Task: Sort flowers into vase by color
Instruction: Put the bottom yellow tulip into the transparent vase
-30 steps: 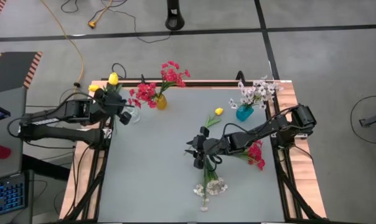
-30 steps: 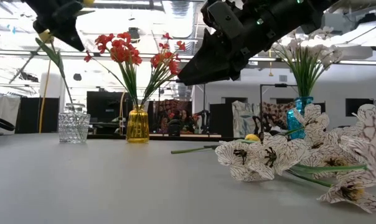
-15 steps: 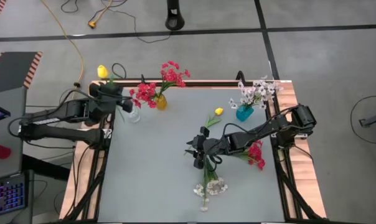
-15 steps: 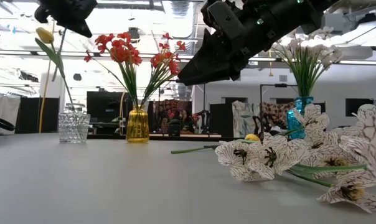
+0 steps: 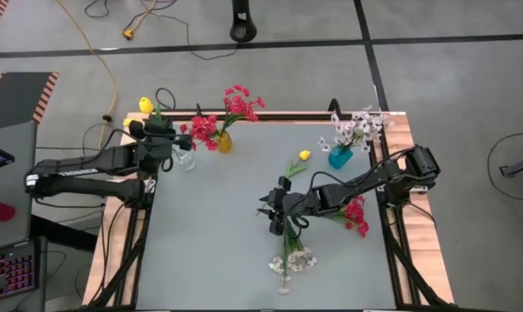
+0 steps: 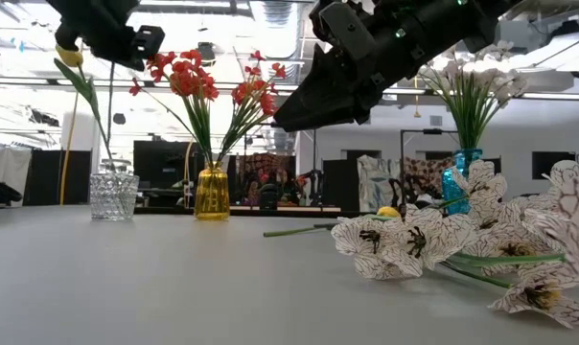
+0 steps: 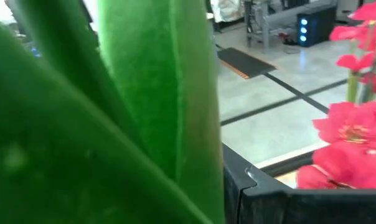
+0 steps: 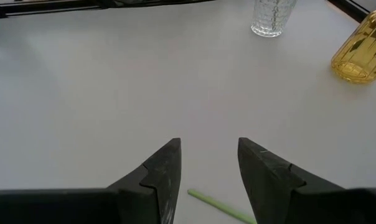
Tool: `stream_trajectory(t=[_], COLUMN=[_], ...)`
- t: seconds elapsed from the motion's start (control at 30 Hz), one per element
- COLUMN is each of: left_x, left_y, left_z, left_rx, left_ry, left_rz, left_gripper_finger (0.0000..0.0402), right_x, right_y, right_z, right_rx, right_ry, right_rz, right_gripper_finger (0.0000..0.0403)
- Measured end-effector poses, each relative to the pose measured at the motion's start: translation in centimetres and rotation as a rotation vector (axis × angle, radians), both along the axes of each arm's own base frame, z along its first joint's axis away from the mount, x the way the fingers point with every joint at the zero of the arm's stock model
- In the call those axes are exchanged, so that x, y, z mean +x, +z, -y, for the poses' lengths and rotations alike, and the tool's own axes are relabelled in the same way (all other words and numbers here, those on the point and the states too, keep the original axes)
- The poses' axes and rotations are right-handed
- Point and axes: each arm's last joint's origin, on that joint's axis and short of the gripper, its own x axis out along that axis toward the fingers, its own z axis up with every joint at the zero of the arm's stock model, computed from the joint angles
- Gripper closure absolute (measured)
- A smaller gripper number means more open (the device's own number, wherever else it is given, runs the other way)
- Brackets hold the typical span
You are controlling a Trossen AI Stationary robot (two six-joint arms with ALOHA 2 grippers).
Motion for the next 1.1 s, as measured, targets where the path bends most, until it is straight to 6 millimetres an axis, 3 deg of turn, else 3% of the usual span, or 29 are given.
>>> stream_trajectory(t=[0.5,0.87,1.1], left_x=[0.1,0.1,0.0], left_y=[-2.4,-2.8,-2.7], left_z=[-2.7,-2.9,-2.9], left_rx=[0.03,-0.001,-0.006], left_ry=[0.081,0.04,0.035], left_rz=[-0.018,-0.01,-0.027], left_gripper_finger=[0.0401,0.04,0.0348], right_x=[0.0,0.0,0.0], right_y=[0.0,0.0,0.0], right_z=[0.0,0.0,0.0], right_rx=[0.0,0.0,0.0], right_ry=[0.0,0.0,0.0], right_rz=[0.0,0.0,0.0], right_gripper_finger=[0.0219,0.0219,0.0219])
